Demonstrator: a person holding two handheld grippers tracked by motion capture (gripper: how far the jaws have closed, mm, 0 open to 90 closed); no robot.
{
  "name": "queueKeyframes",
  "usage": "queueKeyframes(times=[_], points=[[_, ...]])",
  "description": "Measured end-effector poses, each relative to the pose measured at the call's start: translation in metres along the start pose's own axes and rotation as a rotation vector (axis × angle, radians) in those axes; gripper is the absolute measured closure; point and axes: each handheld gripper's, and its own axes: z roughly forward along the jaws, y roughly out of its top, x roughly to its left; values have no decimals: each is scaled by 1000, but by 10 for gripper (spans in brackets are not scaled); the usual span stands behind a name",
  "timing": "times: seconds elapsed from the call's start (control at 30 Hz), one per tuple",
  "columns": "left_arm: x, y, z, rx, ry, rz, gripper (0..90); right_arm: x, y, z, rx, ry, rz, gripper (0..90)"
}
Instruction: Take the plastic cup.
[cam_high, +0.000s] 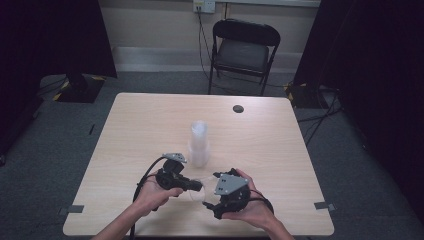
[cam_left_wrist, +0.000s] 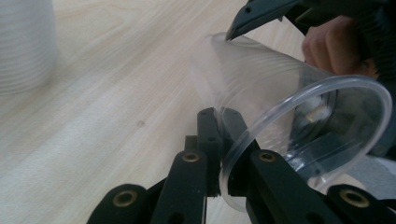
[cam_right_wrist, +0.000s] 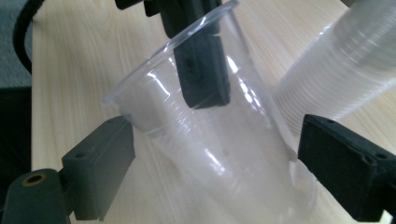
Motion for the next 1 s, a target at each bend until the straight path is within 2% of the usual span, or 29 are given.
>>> queueKeyframes(times=[0.13,0.17,0.33,0.5,0.57,0.73,1.0], points=[[-2,0,2,1,10,4,876,1,3,7,15,13,0,111],[-1,0,2,-10,10,-10,876,1,3,7,14,11,3,112],[0,0,4,-6,10,-16,875,4,5,11,17,-4,-14,124],[0,0,8,17,3,-17,875,7,6,15,22,3,-29,137],[-2,0,10,23,15,-11,873,9,7,17,27,18,-39,167],[-4,0,13,34,22,1,878,13,12,15,-11,28,-50,244],[-2,0,14,39,20,-5,871,15,14,15,-22,23,-43,265]])
